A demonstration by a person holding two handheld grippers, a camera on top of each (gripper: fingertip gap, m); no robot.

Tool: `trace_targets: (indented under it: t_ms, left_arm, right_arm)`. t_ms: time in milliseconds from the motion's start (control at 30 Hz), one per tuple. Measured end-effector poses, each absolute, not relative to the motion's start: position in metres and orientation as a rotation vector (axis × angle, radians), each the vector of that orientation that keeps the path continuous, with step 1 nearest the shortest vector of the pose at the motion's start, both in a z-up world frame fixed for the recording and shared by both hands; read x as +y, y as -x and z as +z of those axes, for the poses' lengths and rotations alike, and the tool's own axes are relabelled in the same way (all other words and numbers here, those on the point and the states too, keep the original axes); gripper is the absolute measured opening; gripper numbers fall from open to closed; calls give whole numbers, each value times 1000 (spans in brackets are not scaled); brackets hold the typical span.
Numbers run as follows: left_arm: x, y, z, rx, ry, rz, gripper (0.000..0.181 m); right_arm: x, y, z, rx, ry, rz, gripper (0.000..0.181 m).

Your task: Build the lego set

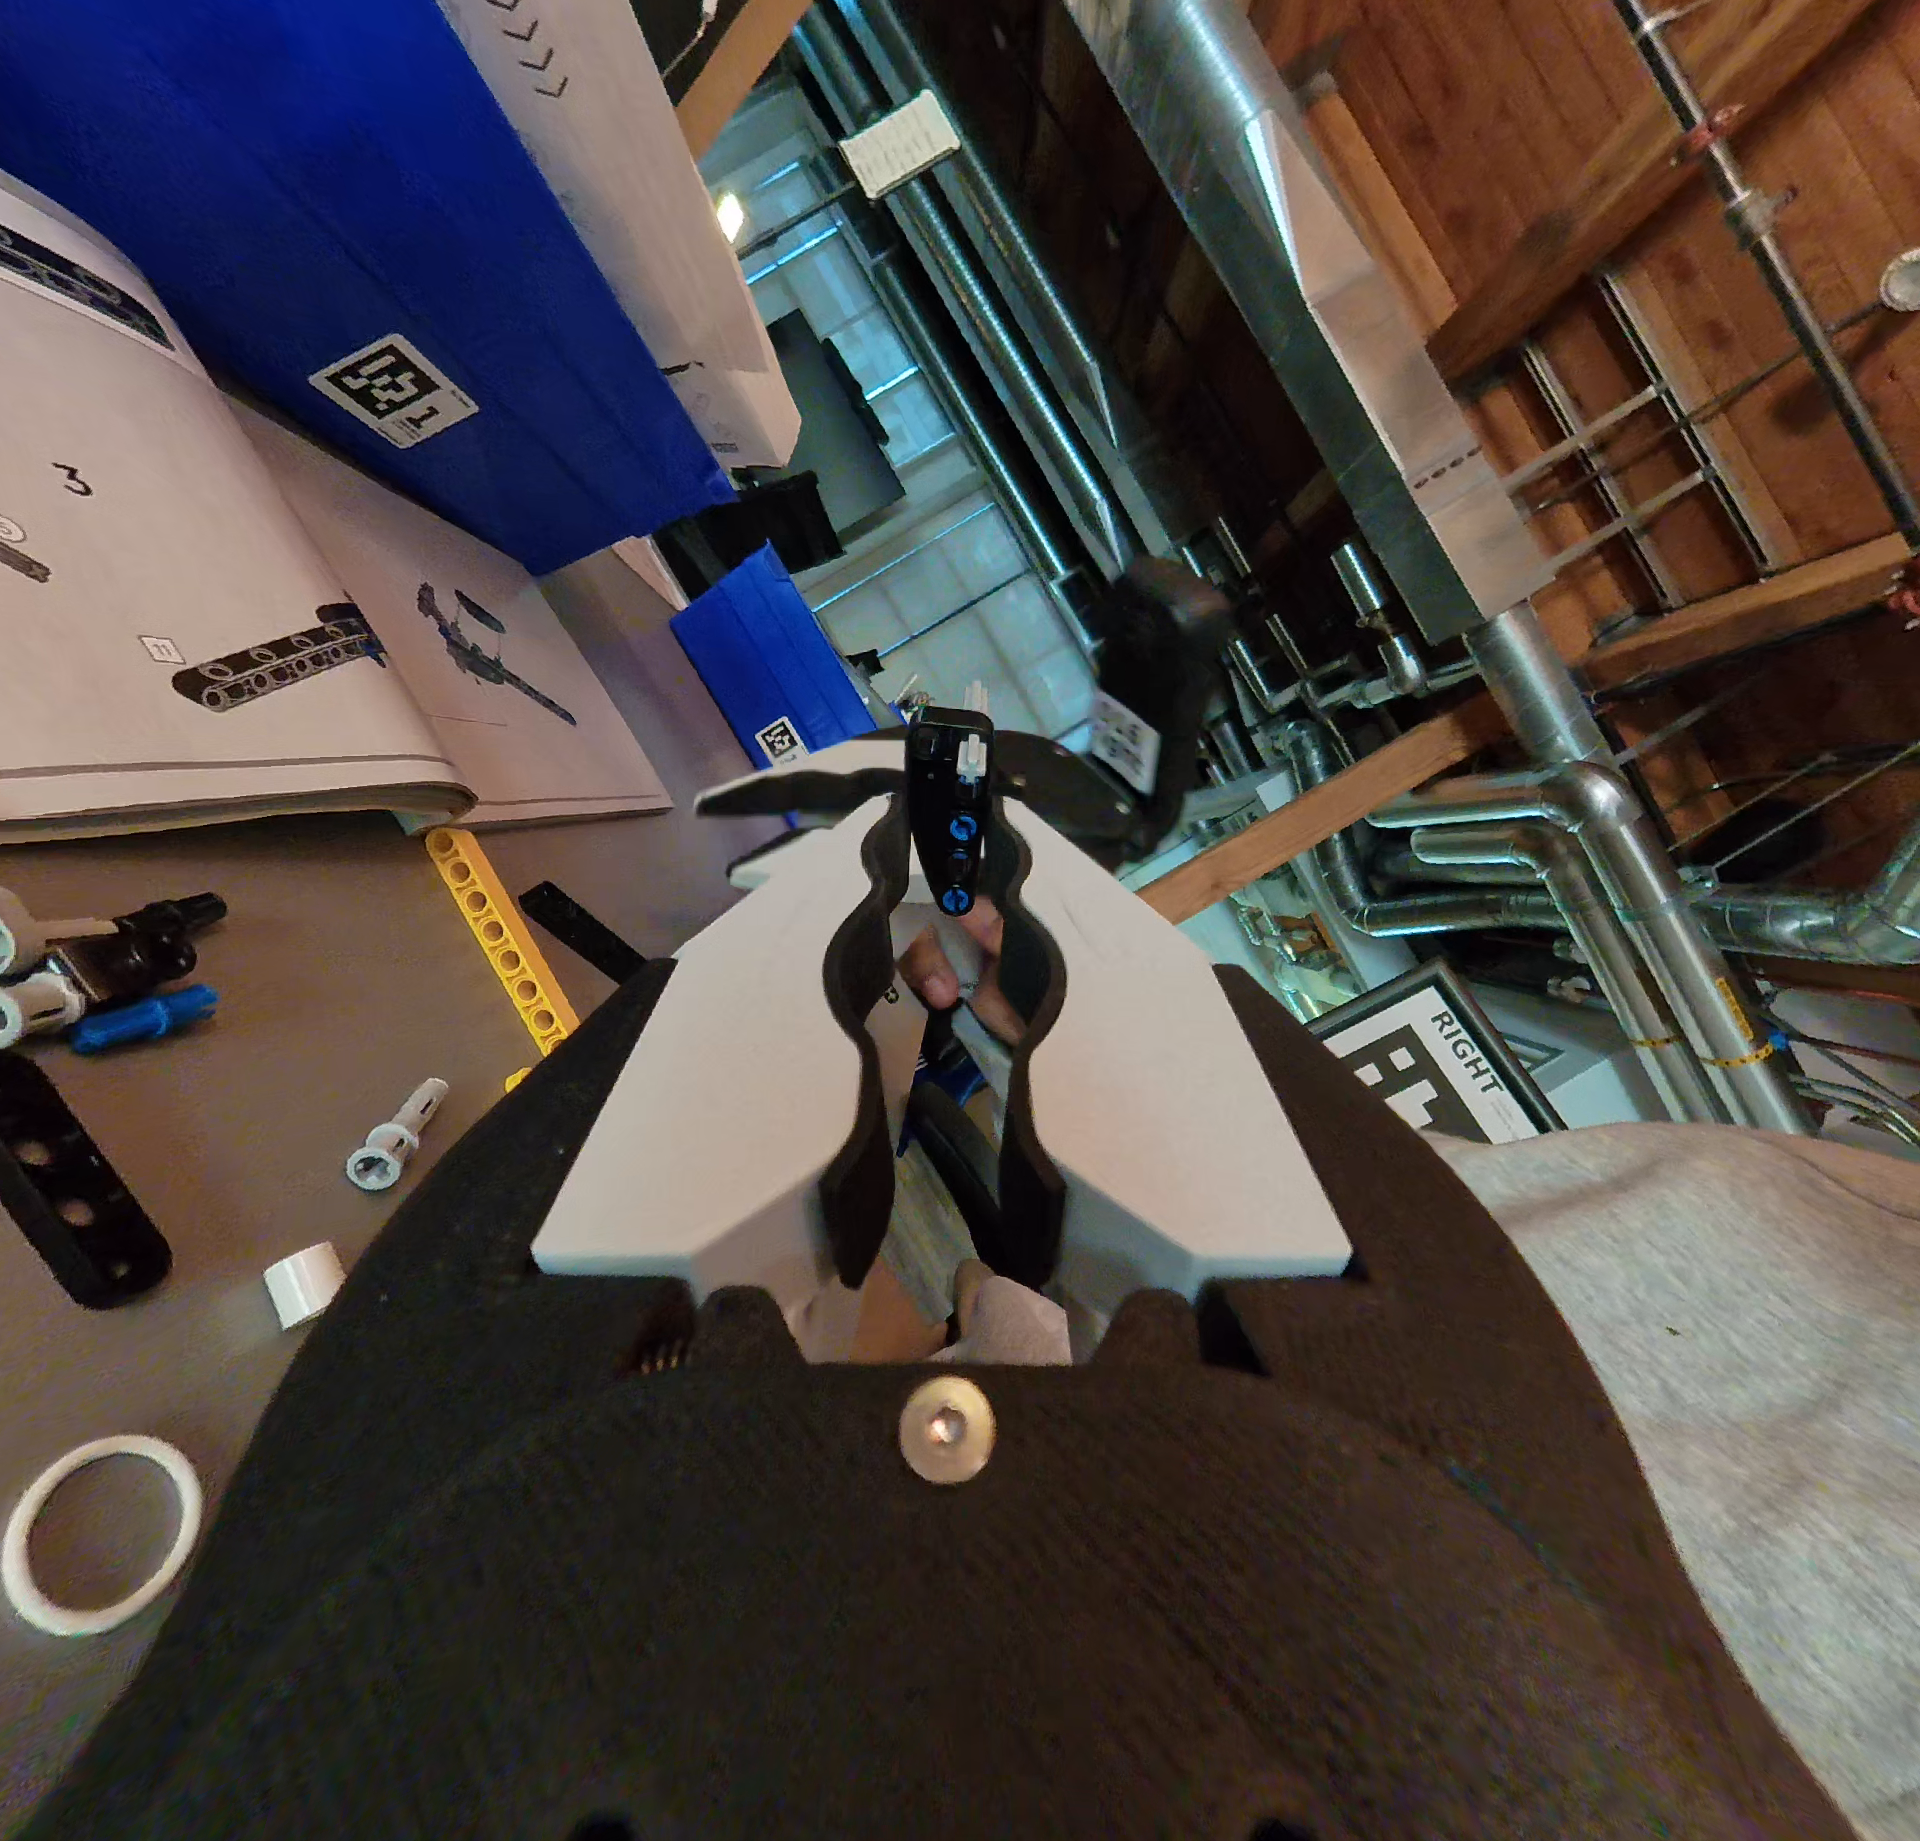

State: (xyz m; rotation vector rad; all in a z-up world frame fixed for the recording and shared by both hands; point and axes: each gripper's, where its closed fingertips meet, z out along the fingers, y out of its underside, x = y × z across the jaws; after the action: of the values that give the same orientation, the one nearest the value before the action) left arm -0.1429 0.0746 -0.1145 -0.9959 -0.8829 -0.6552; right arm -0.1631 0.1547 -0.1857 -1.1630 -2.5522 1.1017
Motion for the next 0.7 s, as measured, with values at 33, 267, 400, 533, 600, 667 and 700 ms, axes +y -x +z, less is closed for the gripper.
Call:
trace_targets:
  t_ms: [33, 267, 400, 533, 600, 667, 700]
  left_arm:
    - [74, 143, -115, -884, 994, -655, 11]
    - [72, 144, -114, -889, 981, -657, 11]
    - [72, 145, -114, -889, 969, -664, 11]
    - [71, 145, -113, -884, 959, -672, 10]
    - [71, 144, -112, -881, 959, -673, 10]
    - [71, 144, -112, -880, 958, -675, 11]
    - [71, 144, -112, -880, 956, -677, 11]
  right_arm:
    - [156, 168, -180, -2480, 1049, 1045, 28]
    - [126, 155, -162, -2343, 697, 1103, 16]
    - [128, 159, -167, -2421, 859, 1201, 23]
    - [145, 164, -198, -2531, 906, 883, 21]
    - [144, 161, -213, -2590, 939, 822, 24]
    - [138, 161, -217, -2608, 984, 865, 28]
    - [137, 162, -217, -2607, 1004, 879, 29]
